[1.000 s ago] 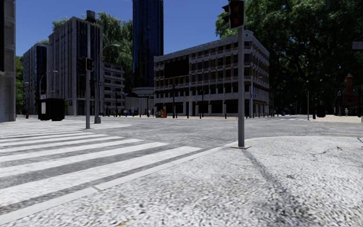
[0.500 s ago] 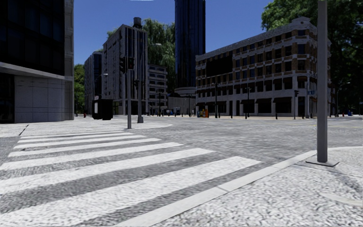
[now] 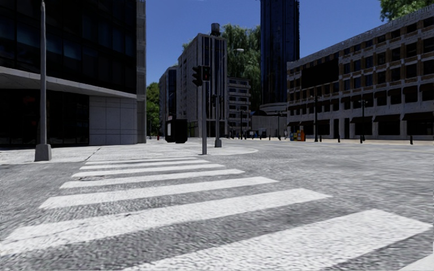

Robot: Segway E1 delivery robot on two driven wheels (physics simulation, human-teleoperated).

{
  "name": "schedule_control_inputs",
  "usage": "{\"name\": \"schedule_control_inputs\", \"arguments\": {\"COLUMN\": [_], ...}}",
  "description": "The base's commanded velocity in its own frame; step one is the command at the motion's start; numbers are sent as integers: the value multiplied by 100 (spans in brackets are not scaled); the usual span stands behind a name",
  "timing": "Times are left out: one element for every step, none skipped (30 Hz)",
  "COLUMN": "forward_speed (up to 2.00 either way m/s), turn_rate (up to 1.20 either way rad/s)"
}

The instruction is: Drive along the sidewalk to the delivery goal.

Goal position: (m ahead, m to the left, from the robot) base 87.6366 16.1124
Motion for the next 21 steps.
{"name": "schedule_control_inputs", "arguments": {"forward_speed": [158,171,178,184,184,187,191,200,200,200,200,200,200,200,200,200,200,200,200,200,200], "turn_rate": [57,57,57,57,57,57,57,57,47,23,5,0,0,0,7,23,28,30,32,34,34]}}
